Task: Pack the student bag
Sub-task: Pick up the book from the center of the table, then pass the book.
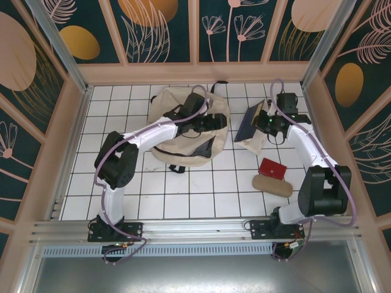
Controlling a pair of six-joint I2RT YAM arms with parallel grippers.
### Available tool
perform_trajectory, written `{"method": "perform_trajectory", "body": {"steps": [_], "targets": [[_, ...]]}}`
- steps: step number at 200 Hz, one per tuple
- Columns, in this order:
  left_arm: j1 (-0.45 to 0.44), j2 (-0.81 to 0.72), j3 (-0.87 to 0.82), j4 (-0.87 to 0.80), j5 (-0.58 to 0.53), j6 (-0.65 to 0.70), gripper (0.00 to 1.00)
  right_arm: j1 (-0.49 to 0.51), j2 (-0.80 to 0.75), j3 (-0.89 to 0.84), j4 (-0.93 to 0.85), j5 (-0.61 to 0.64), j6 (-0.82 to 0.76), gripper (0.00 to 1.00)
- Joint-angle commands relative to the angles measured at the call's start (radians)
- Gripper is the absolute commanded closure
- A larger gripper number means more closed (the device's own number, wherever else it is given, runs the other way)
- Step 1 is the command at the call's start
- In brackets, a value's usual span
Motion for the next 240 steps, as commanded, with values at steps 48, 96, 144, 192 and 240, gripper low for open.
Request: {"method": "perform_trajectory", "body": {"steps": [48,96,144,192,240], "targets": [[0.140,-0.127,-0.102,0.266,0.251,-0.086,0.01,0.018,-0.048,0.093,0.203,-0.523,0.003,1.00],[0.150,-0.145,-0.118,0.347,0.336,-0.122,0.02,0.038,-0.016,0.099,0.267,-0.650,0.034,1.00],[0.152,-0.057,-0.025,0.232,0.297,-0.149,0.11,0.087,0.000,0.103,0.316,-0.705,0.049,1.00],[0.161,-0.127,-0.091,0.515,0.470,-0.227,0.21,0.090,0.048,0.117,0.312,-0.698,0.047,1.00],[0.163,-0.159,-0.120,0.536,0.491,-0.226,0.43,0.085,0.079,0.154,0.280,-0.681,0.030,1.00]]}}
